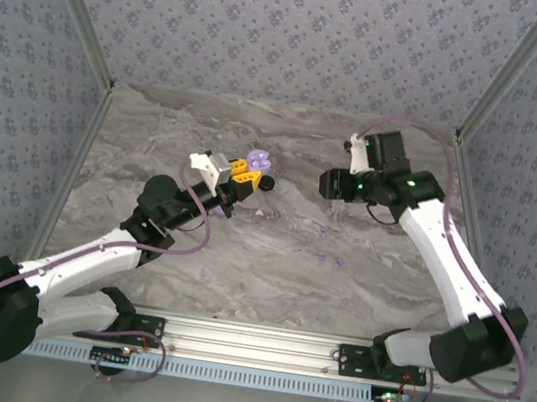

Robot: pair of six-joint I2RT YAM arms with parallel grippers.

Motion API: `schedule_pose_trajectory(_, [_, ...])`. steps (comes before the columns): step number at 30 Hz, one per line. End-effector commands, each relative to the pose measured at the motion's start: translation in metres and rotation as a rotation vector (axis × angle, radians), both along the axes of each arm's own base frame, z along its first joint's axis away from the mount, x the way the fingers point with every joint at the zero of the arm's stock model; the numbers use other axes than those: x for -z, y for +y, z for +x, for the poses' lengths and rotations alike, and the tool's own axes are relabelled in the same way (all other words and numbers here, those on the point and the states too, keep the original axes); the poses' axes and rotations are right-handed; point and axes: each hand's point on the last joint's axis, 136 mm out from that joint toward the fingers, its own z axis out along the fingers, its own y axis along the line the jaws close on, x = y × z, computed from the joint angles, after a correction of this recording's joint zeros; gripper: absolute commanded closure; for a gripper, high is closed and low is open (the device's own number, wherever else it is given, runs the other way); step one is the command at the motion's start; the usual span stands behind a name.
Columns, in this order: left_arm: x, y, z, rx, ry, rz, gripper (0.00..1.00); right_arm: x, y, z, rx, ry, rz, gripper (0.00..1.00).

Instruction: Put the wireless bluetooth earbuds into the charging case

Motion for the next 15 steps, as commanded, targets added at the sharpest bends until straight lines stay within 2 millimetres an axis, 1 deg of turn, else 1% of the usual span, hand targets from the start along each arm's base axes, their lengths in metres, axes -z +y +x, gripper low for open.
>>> schedule_pose_trajectory(1, [-0.011,0.004,-0.004,-0.010,-0.035,-0.016,1.00,0.069,-0.021,-0.012,0.071,0.221,-0.140,0.43])
schedule_pose_trajectory(3, [-0.012,0.004,-0.004,-0.009,-0.035,-0.015,1.00,0.096,-0.022,-0.011,0.070,0.286,-0.177,0.45])
schedule_pose_trajectory(6, [-0.011,0.005,-0.005,-0.014,-0.034,-0.011,1.00,0.123,-0.017,-0.004,0.061,0.343,-0.196,0.48])
schedule_pose_trajectory(9, [-0.010,0.007,-0.006,-0.020,-0.031,-0.009,1.00,0.143,-0.016,0.003,0.059,0.376,-0.234,0.49])
schedule_pose_trajectory(12, [-0.010,0.009,-0.006,-0.025,-0.031,-0.011,1.00,0.164,-0.022,0.009,0.068,0.409,-0.318,0.50])
schedule_pose_trajectory(14, [-0.009,0.010,-0.007,-0.029,-0.029,-0.010,1.00,0.175,-0.025,0.012,0.074,0.417,-0.359,0.51])
schedule_pose_trajectory(15, [-0.010,0.011,-0.007,-0.031,-0.031,-0.011,1.00,0.179,-0.024,0.014,0.072,0.419,-0.363,0.52])
